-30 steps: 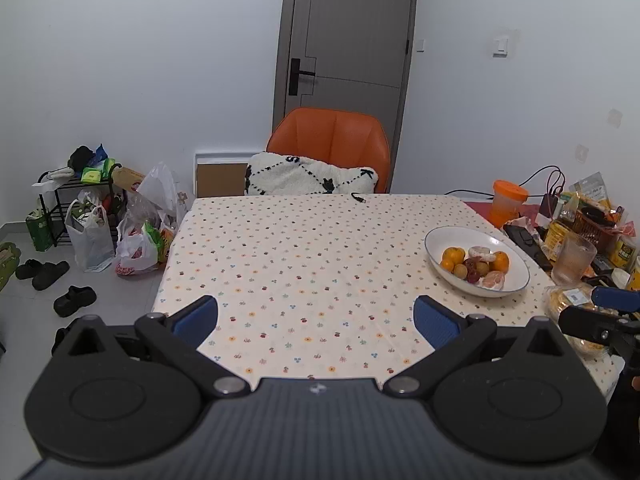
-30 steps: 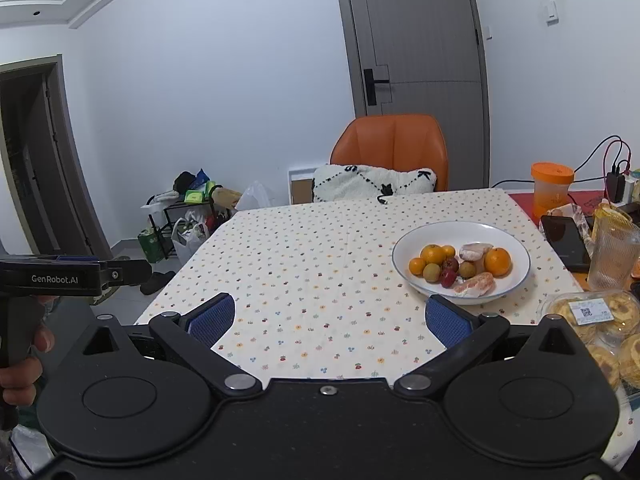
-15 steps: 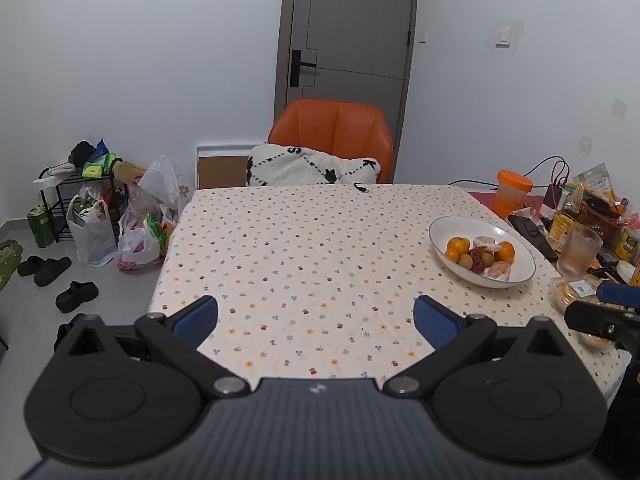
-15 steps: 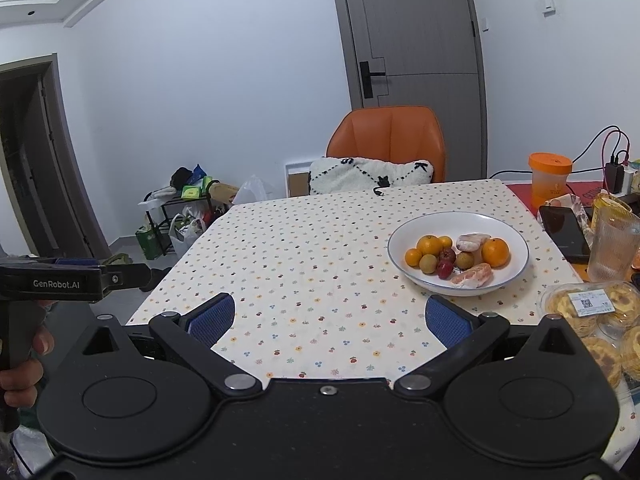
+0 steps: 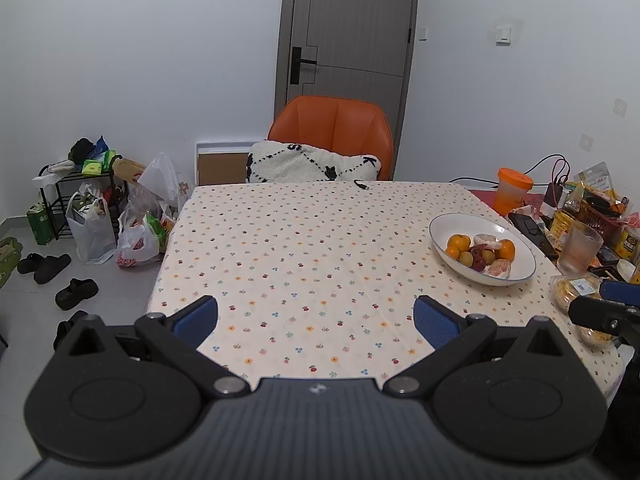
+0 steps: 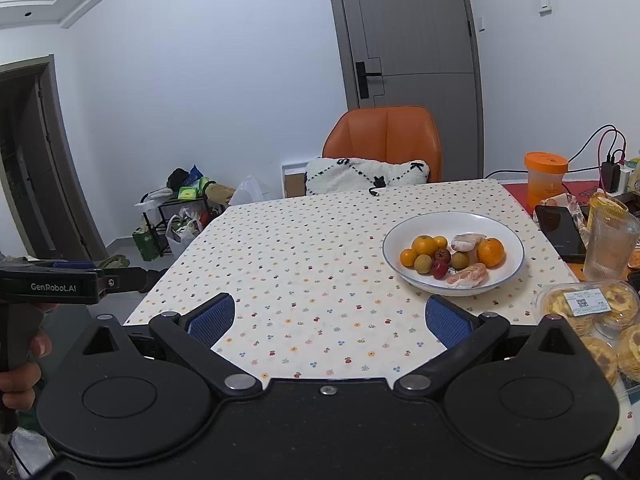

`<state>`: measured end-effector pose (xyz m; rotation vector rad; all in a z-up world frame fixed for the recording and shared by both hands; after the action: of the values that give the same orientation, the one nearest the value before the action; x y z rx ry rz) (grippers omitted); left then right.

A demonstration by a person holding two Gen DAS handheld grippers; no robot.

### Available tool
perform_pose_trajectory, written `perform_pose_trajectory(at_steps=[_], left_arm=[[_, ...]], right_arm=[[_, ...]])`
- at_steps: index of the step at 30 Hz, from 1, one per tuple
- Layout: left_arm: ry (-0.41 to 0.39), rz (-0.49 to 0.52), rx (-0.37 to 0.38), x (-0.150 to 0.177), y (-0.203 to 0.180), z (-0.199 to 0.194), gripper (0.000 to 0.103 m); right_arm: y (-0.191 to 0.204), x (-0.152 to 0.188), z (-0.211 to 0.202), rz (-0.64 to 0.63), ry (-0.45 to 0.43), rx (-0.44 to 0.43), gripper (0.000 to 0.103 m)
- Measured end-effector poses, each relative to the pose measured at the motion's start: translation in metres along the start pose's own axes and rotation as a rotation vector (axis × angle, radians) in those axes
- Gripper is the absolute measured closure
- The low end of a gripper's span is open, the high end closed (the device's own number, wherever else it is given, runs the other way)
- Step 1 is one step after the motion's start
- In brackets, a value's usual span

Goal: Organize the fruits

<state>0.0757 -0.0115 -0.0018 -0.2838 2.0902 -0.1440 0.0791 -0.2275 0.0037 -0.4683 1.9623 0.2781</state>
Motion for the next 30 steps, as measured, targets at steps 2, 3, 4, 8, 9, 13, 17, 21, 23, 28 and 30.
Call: perform_pose_trajectory(at_steps=[2,3,4,8,9,13,17,21,23,28,30], left_arm=[[-0.002,0.002,-0.003,0.0001,0.0002,0.0003,0.000],[-0.003,0.003,-0.004,0.0000,0.0003,0.0001,0.000],[-0.003,0.002,-0.004,0.0001,0.0002,0.0003,0.000],[-0.003,0.003,-0.005,0.0002,0.0005,0.0003,0.000],[-0.003,0.003,-0.004,0.0000,0.0004,0.0000,0.000],[-0.003,0.003,-0.003,-0.0003,0.0002,-0.0002,0.000],[-0.001,0.003,-0.003,-0.0003,0.0001,0.0003,0.000],[0.000,0.003,-0.003,-0.0004,-0.0004,0.0004,0.000],[0.000,0.003,-0.003,-0.0003,-0.0003,0.0000,0.000],[0.003,0.004,-0.001,0.0000,-0.0003,0.0004,0.000],[0.005,0.006,0.003,0.0008,-0.0007,0.0004,0.000]], right_arm=[[0.0000,0.0000,0.0000,0.000,0.000,0.000,0.000],[0.0001,0.0002,0.0002,0.001,0.001,0.001,0.000],[0.0000,0.0001,0.0001,0.000,0.000,0.001,0.000],[-0.0002,0.0000,0.0002,0.000,0.001,0.001,0.000],[-0.0001,0.0001,0.0002,0.000,0.000,0.001,0.000],[-0.0004,0.0001,0.0000,0.000,0.000,0.001,0.000],[-0.0006,0.0001,-0.0001,0.000,0.001,0.002,0.000],[-0.0009,-0.0003,-0.0006,-0.001,0.001,0.001,0.000],[-0.0012,-0.0003,-0.0005,0.001,0.001,0.000,0.000],[-0.0006,-0.0005,-0.0008,0.002,0.003,0.002,0.000],[-0.0004,-0.0004,-0.0008,0.004,0.004,0.001,0.000]])
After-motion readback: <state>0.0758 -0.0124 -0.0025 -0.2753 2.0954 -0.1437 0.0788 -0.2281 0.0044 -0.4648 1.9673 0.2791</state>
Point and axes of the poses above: each gripper's, at about its wrist camera, not at the fingertips, and z roughly the way its jaws point, y to its left, x to its underside, the point moved 9 cm from there along z, roughly the way its jaws point, and after that the axes turned 10 degrees about -z, right-handed, at the moved point
